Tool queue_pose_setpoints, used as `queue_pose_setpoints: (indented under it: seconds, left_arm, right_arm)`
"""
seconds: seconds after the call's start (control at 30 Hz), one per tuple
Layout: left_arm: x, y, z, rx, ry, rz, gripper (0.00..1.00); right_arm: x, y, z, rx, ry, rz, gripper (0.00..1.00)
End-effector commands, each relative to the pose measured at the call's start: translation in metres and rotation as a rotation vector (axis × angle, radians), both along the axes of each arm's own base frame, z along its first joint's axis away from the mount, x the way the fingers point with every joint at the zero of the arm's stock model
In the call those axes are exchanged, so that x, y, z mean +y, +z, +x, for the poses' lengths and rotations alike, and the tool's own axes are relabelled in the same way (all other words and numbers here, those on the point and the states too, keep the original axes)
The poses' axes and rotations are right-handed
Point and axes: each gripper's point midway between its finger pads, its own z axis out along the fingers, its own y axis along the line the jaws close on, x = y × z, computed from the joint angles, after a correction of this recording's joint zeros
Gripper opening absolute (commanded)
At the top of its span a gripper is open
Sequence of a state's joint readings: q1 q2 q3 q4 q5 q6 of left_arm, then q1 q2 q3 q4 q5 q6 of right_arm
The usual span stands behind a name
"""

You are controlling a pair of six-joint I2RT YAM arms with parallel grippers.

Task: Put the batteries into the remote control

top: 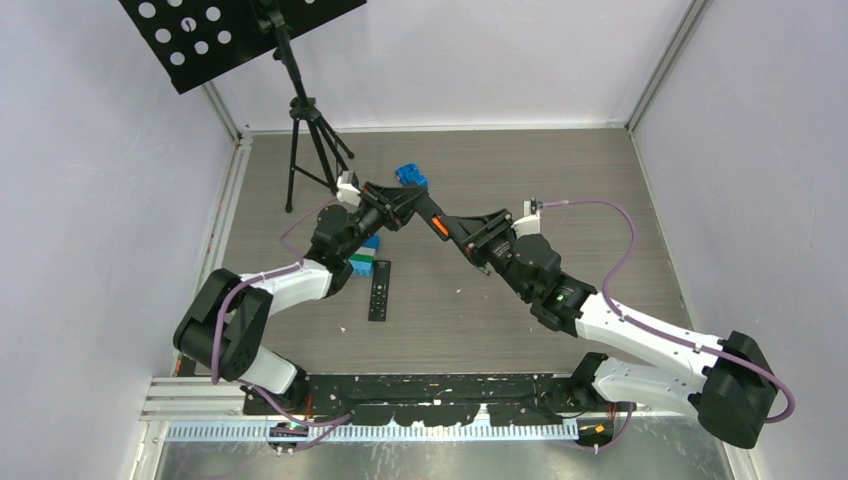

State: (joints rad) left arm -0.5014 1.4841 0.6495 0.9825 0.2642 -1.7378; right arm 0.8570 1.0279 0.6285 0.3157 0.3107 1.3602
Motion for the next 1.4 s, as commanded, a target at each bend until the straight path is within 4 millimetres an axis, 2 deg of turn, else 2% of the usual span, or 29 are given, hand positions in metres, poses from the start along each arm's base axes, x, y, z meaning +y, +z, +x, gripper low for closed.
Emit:
queue_pose_setpoints:
  seconds: [0.0,0.4,0.43,0.53,0.6,0.67,0.8,0.93,1.1,1.37]
  left_arm:
    - [-0.012,0.042,-0.041,-0.016,-0.154,-0.152,0.00]
    - [-0.010,0.045,-0.041,-0.049,-0.136,-0.138,0.00]
    - [-0.010,0.044,-0.041,-0.052,-0.135,-0.132,0.00]
    - [-0.011,0.040,-0.041,-0.056,-0.130,-0.107,0.00]
    - [-0.011,0.034,-0.039,-0.050,-0.122,-0.085,0.00]
    - [-0.011,0.027,-0.038,-0.045,-0.114,-0.059,0.00]
    - [-0.013,0.019,-0.036,-0.043,-0.110,-0.033,0.00]
    - [-0.014,0.017,-0.035,-0.046,-0.111,-0.027,0.00]
    - [-0.014,0.019,-0.035,-0.052,-0.114,-0.027,0.00]
    - [-0.014,0.023,-0.037,-0.065,-0.117,-0.029,0.00]
  right_arm:
    - [0.006,0.006,0.004,-0.065,0.013,0.027,0.33]
    - [0.006,-0.001,0.003,-0.021,0.017,0.003,0.33]
    - [0.006,-0.001,0.003,-0.022,0.019,0.004,0.35]
    - [0.004,0.007,-0.001,-0.052,0.031,0.016,0.59]
    - [0.001,0.015,-0.004,-0.079,0.041,0.018,0.71]
    - [-0.001,0.025,-0.010,-0.119,0.061,0.020,0.77]
    - [-0.012,0.041,-0.022,-0.179,0.069,0.028,0.81]
    - [-0.020,0.040,-0.030,-0.179,0.075,0.030,0.80]
    - [-0.019,0.029,-0.033,-0.144,0.090,0.005,0.72]
    - [-0.014,0.023,-0.031,-0.126,0.104,-0.006,0.45]
